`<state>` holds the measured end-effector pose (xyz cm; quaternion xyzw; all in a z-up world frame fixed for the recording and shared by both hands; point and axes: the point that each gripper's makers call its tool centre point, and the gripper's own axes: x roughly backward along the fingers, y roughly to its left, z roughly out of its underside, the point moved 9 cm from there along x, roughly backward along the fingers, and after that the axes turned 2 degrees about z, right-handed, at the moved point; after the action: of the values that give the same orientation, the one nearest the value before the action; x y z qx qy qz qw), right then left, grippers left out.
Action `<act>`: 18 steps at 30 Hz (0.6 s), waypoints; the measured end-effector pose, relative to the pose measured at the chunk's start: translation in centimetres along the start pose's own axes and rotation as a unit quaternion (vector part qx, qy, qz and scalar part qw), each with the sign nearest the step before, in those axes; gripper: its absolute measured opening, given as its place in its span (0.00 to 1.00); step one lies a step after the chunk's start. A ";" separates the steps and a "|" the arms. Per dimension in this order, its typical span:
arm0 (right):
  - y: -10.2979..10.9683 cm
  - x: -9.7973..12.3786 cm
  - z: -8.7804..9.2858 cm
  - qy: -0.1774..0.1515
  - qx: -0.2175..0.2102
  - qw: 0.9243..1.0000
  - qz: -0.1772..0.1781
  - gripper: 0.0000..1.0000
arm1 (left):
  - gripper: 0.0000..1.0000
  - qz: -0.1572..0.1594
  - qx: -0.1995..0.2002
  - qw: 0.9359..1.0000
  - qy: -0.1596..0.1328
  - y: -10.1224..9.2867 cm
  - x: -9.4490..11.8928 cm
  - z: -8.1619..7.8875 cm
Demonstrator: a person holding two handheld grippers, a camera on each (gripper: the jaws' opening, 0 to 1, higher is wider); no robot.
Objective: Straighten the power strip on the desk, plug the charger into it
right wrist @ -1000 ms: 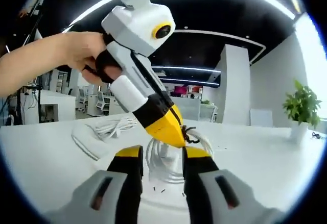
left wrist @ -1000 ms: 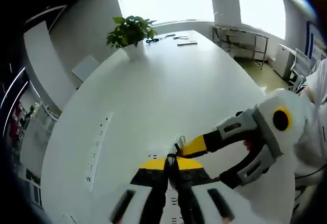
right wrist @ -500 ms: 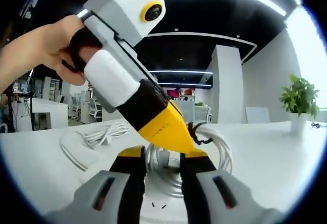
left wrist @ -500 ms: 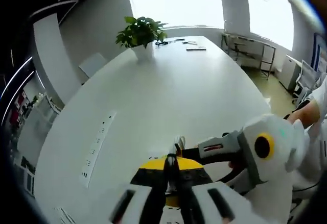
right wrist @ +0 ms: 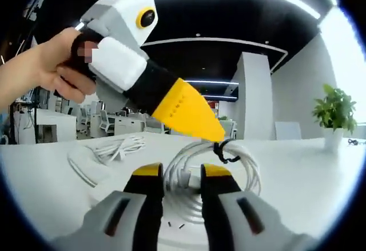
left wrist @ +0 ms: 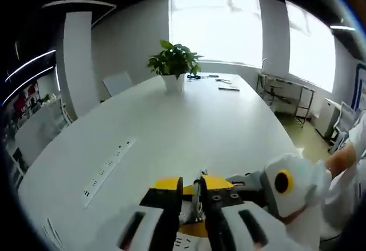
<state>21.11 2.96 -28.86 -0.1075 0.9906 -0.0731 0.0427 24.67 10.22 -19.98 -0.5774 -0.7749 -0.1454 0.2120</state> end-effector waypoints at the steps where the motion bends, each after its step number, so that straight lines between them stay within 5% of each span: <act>1: 0.1 0.1 0.0 -0.001 0.014 1.000 0.003 0.24 | 0.19 -0.010 -0.003 1.000 -0.007 0.1 0.2 0.0; 6: 0.2 0.4 0.3 -0.004 0.012 1.000 0.004 0.24 | 0.23 -0.040 0.000 0.996 -0.082 0.7 2.2 0.4; 9: 0.1 0.3 0.3 -0.006 0.009 1.000 0.005 0.24 | 0.30 -0.045 0.038 0.988 -0.140 0.9 3.2 1.9; 18: 0.6 0.4 0.3 -0.008 0.045 0.999 0.003 0.23 | 0.30 -0.113 0.080 0.977 -0.160 3.9 4.8 7.0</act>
<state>20.62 3.40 -29.29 -0.1028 0.9862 -0.1168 0.0558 26.12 18.67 -23.77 -0.4831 -0.8681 -0.0120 0.1131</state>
